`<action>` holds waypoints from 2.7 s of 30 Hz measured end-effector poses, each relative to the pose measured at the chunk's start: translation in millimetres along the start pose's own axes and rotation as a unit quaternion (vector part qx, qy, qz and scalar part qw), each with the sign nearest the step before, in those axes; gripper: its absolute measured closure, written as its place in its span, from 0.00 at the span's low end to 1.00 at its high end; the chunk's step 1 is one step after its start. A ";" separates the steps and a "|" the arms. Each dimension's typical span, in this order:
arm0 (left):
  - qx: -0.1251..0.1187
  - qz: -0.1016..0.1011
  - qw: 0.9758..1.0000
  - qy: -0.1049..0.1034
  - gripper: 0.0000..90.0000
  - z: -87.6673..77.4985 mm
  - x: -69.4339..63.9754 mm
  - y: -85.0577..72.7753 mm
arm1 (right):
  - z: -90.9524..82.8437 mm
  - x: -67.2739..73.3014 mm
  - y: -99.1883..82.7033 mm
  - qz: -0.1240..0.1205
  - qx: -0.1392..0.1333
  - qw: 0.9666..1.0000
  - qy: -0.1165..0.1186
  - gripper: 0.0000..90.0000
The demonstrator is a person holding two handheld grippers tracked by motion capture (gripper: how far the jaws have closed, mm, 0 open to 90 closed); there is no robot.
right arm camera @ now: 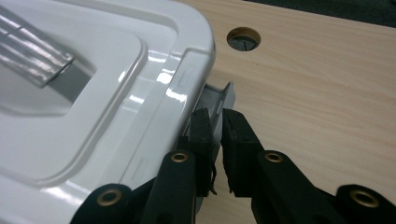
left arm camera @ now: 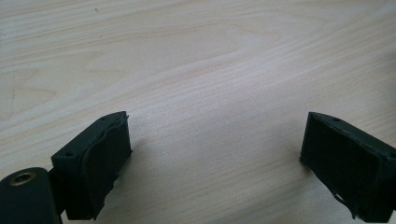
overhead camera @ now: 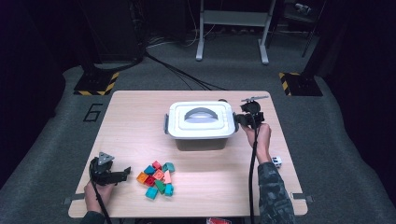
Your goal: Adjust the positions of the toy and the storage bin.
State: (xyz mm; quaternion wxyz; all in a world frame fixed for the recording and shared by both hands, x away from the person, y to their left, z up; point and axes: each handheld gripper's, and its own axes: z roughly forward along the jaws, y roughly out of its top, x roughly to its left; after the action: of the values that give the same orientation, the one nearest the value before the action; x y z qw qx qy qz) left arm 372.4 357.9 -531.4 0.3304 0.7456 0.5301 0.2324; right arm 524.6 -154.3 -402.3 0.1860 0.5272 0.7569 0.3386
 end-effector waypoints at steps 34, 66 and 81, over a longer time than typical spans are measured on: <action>0.000 0.000 1.000 0.000 0.09 0.0 0.0 0.0 | -3.0 -15.5 -14.5 0.052 0.034 0.998 0.005 0.86; 0.000 0.000 1.000 0.000 0.09 0.0 0.0 0.0 | -14.7 45.0 9.5 -0.134 -0.005 0.986 0.099 0.49; 0.000 0.000 1.000 0.000 0.09 -0.1 0.0 0.0 | -11.2 62.1 7.9 -0.149 0.008 0.986 0.072 0.73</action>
State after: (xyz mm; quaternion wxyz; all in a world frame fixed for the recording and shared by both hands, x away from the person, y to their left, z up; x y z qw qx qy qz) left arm 372.3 358.0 -531.4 0.3305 0.7457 0.5297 0.2327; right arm 499.5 -98.8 -384.1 0.1750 0.3841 0.8413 0.3379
